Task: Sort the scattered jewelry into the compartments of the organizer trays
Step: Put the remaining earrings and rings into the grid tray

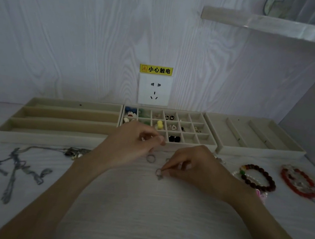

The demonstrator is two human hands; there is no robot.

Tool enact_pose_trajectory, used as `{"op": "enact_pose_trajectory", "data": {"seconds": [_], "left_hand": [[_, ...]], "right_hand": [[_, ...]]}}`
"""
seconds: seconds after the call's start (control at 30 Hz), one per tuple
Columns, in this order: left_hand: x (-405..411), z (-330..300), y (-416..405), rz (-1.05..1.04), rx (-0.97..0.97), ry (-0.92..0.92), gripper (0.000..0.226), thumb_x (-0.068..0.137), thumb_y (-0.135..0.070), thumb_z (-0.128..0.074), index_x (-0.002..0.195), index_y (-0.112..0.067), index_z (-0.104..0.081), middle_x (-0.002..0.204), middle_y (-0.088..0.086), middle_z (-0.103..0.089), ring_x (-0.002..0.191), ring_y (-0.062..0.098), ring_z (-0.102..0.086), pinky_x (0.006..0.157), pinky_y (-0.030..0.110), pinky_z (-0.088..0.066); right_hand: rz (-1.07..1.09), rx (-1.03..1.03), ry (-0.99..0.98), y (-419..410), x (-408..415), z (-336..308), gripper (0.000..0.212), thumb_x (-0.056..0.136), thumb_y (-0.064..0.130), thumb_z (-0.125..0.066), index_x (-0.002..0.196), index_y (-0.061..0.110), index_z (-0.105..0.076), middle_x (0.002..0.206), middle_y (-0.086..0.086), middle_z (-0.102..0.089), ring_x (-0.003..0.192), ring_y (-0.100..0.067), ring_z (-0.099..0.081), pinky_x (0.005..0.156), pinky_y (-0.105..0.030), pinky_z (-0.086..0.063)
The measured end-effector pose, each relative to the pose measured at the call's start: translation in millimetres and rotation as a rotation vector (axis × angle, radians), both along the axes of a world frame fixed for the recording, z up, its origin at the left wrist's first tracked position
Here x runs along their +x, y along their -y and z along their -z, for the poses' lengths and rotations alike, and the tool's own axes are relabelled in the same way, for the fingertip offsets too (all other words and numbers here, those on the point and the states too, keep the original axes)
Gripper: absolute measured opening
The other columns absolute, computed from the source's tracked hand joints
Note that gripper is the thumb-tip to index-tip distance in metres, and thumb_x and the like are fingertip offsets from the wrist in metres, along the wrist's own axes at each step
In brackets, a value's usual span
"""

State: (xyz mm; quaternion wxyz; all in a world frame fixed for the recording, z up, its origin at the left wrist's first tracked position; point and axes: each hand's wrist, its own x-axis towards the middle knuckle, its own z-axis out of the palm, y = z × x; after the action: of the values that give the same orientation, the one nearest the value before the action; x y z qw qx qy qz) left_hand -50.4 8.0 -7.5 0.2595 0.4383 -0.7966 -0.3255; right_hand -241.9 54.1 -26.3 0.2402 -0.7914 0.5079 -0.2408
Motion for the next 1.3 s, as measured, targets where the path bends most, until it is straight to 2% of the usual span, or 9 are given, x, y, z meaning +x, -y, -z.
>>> {"op": "enact_pose_trajectory", "data": {"seconds": [0.13,0.27,0.4,0.5,0.57,0.77,0.97,1.1,1.3], "left_hand": [[1,2,0,0.026,0.076,-0.01,0.019,0.092,-0.033,-0.054,0.088,-0.03,-0.072,0.066,-0.013,-0.066,0.052,-0.002,-0.056,0.059,0.016,-0.041],[-2,-6,-5,0.041,0.203,-0.073,0.018,0.093,-0.028,-0.054,0.096,-0.024,-0.072,0.076,-0.009,-0.07,0.059,-0.001,-0.062,0.05,0.008,-0.039],[-5,-13,-12,0.074,0.436,-0.121,0.027,0.096,-0.039,-0.043,0.104,-0.029,-0.067,0.093,-0.016,-0.073,0.083,0.002,-0.069,0.058,0.018,-0.047],[-7,-16,-17,0.108,0.511,-0.159,0.036,0.095,-0.047,-0.038,0.109,-0.028,-0.066,0.098,-0.017,-0.072,0.09,0.0,-0.067,0.066,0.022,-0.051],[-8,-17,-19,0.126,0.498,-0.162,0.029,0.091,-0.043,-0.048,0.106,-0.028,-0.067,0.097,-0.017,-0.072,0.09,-0.001,-0.067,0.064,0.02,-0.048],[-7,-13,-17,0.058,0.457,-0.193,0.015,0.084,-0.033,-0.064,0.097,-0.032,-0.071,0.089,-0.016,-0.073,0.068,-0.009,-0.061,0.055,0.012,-0.039],[0,-16,-11,0.1,0.56,-0.2,0.028,0.07,-0.042,-0.065,0.094,-0.031,-0.072,0.094,-0.01,-0.074,0.074,-0.005,-0.064,0.057,0.016,-0.037],[4,-18,-8,0.11,0.639,-0.236,0.029,0.071,-0.037,-0.066,0.097,-0.026,-0.074,0.097,-0.005,-0.074,0.075,-0.002,-0.066,0.051,0.01,-0.037],[0,-11,-8,0.021,0.724,-0.319,0.033,0.069,-0.032,-0.07,0.098,-0.017,-0.074,0.098,-0.001,-0.074,0.069,0.0,-0.064,0.043,0.009,-0.036]], "right_hand": [[0.093,0.154,0.154,0,-1,-6,0.019,0.076,0.003,-0.074,0.088,0.017,-0.076,0.085,0.002,-0.074,0.077,-0.008,-0.069,0.077,-0.018,-0.054],[0.198,0.292,0.457,-2,-4,-18,0.023,0.073,0.004,-0.075,0.091,0.019,-0.074,0.088,-0.003,-0.075,0.082,-0.011,-0.07,0.077,-0.018,-0.055],[0.246,0.483,0.869,-5,-6,-28,0.026,0.065,0.008,-0.07,0.092,0.01,-0.069,0.081,-0.01,-0.073,0.073,-0.012,-0.07,0.065,-0.015,-0.055],[0.264,0.543,1.014,-5,-5,-28,0.025,0.066,0.003,-0.067,0.091,0.007,-0.064,0.078,-0.009,-0.072,0.069,-0.01,-0.07,0.059,-0.013,-0.053],[0.273,0.545,1.076,-4,-4,-26,0.024,0.066,0.003,-0.068,0.089,0.008,-0.063,0.08,-0.01,-0.071,0.07,-0.011,-0.07,0.059,-0.014,-0.053],[0.312,0.347,0.911,-4,0,-21,0.021,0.061,0.016,-0.073,0.079,0.015,-0.063,0.088,-0.008,-0.073,0.076,-0.01,-0.066,0.059,-0.016,-0.051],[0.213,0.175,0.802,-7,2,-20,0.024,0.065,0.018,-0.072,0.089,0.015,-0.071,0.088,-0.003,-0.074,0.08,-0.01,-0.068,0.063,-0.016,-0.051],[0.1,-0.041,0.679,-7,3,-18,0.02,0.072,0.015,-0.069,0.091,0.012,-0.073,0.089,0.002,-0.074,0.086,-0.012,-0.069,0.072,-0.018,-0.053],[0.057,-0.441,0.344,0,-3,-2,0.019,0.076,0.017,-0.075,0.095,0.014,-0.075,0.087,0.004,-0.073,0.077,-0.009,-0.065,0.064,-0.02,-0.05]]}}
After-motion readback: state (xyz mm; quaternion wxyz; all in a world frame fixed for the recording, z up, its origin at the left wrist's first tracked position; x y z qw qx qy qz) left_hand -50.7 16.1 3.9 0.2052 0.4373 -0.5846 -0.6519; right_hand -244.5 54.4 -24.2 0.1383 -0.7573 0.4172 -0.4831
